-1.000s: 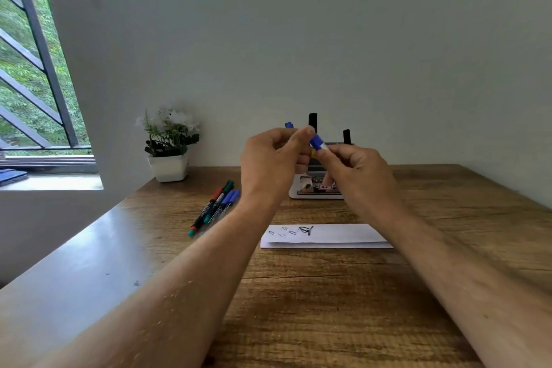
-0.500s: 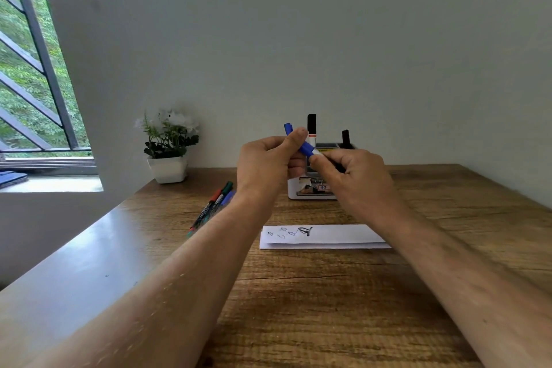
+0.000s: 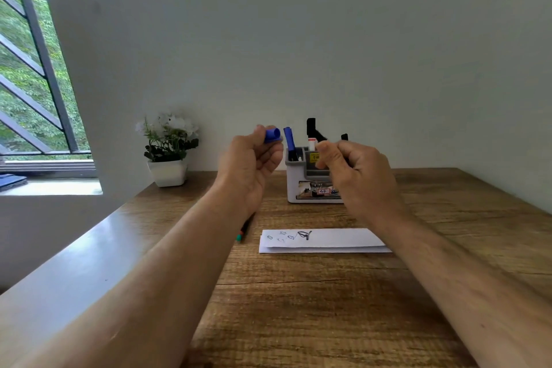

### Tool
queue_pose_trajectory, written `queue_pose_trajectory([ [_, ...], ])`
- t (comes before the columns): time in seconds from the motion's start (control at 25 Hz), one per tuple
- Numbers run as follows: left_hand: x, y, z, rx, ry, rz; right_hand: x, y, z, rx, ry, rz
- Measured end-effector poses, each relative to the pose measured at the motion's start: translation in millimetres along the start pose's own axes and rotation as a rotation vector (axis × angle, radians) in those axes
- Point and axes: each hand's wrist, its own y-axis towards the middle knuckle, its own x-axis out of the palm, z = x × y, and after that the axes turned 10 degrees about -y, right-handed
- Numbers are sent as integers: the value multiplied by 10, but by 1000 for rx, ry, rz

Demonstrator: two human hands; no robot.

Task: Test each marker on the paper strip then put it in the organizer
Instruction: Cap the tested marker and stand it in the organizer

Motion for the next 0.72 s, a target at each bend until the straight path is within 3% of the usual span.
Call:
queue_pose_trajectory([
  [0.28, 4, -7, -4, -81, -25, -61, -4, -16, 8, 62, 250, -38],
  [0.64, 26, -38, -7, 78, 488, -60, -64, 27, -13, 380, 712, -224],
  [0.72, 39, -17, -13, 90, 550, -52, -65, 18, 5, 388, 672, -272],
])
